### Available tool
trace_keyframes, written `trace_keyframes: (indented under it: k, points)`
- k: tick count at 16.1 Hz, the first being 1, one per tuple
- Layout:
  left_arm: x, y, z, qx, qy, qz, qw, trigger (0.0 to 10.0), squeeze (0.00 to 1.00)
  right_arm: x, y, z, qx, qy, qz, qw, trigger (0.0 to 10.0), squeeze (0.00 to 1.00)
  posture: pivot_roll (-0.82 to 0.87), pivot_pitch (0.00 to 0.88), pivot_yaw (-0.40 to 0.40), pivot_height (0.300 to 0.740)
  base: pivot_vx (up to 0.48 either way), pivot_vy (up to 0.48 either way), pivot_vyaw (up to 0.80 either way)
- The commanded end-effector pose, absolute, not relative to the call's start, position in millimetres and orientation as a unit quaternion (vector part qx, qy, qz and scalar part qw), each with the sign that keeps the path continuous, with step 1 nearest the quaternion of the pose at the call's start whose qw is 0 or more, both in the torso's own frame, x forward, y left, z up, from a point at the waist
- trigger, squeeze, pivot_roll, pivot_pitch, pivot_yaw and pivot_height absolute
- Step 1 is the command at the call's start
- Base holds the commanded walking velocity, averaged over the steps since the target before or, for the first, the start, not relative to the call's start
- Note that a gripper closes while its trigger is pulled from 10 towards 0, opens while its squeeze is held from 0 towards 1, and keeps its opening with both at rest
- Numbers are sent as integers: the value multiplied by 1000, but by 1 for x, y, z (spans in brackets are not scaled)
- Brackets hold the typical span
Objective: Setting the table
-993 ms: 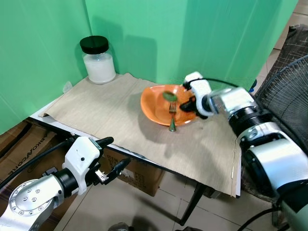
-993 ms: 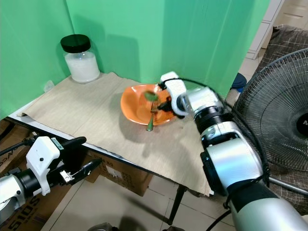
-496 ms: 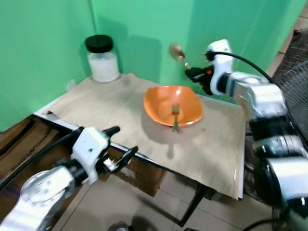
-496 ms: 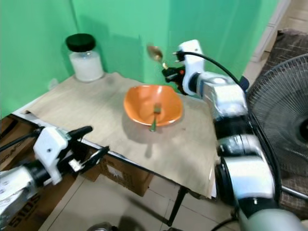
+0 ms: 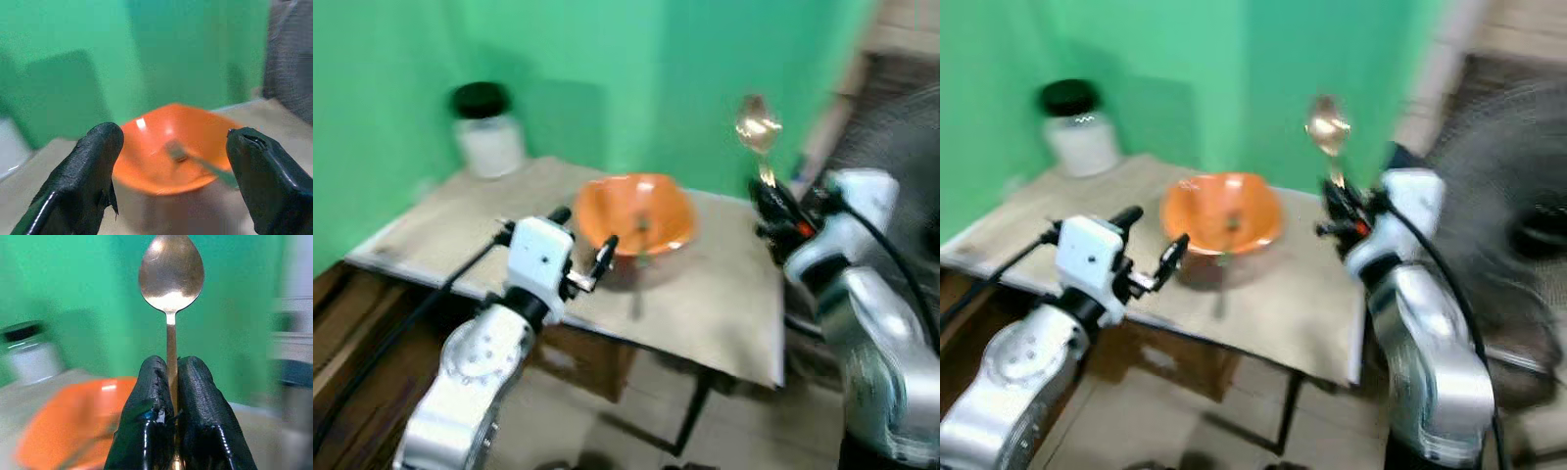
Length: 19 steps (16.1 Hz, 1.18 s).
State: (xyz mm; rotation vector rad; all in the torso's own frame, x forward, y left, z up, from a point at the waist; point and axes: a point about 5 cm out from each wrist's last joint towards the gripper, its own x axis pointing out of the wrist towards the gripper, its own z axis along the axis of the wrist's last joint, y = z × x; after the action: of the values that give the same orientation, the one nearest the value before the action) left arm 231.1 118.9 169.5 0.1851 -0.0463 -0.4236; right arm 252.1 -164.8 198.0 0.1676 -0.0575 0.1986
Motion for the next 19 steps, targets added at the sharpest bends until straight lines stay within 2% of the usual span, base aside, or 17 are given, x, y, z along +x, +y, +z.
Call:
trace_keyframes:
  k: [1,4,6,9,11,13,16,19]
  points:
    - [229,116,164,99,-16,-206,974,10000,0,246,-163,202,83,-40,82,992,10000,0,-6,0,33,740,0,0,-800]
    - [231,123,161,85,-28,-134,987,10000,0,243,-170,201,56,-78,-20,995,10000,0,-2,0,35,740,0,0,-800]
    - [233,129,166,64,-54,-99,992,10000,0,242,-162,196,74,-64,26,995,10000,0,15,0,28,740,0,0,-800]
    - [233,135,172,43,-65,-71,994,10000,0,246,-160,193,84,-71,1,994,10000,0,25,0,14,740,0,0,-800]
    - [229,132,170,43,-51,-111,992,10000,0,246,-152,185,79,-40,48,995,10000,0,26,0,15,740,0,0,-800]
    - [228,133,166,54,-46,-112,991,10000,0,244,-150,181,71,-21,75,994,10000,0,22,0,13,740,0,0,-800]
    - [229,142,159,72,-21,-96,993,10000,0,240,-166,155,31,58,36,997,10000,0,26,0,4,740,0,0,-800]
    - [227,148,150,86,-3,-100,991,10000,0,233,-174,150,-1,72,11,997,10000,0,0,0,20,740,0,0,-800]
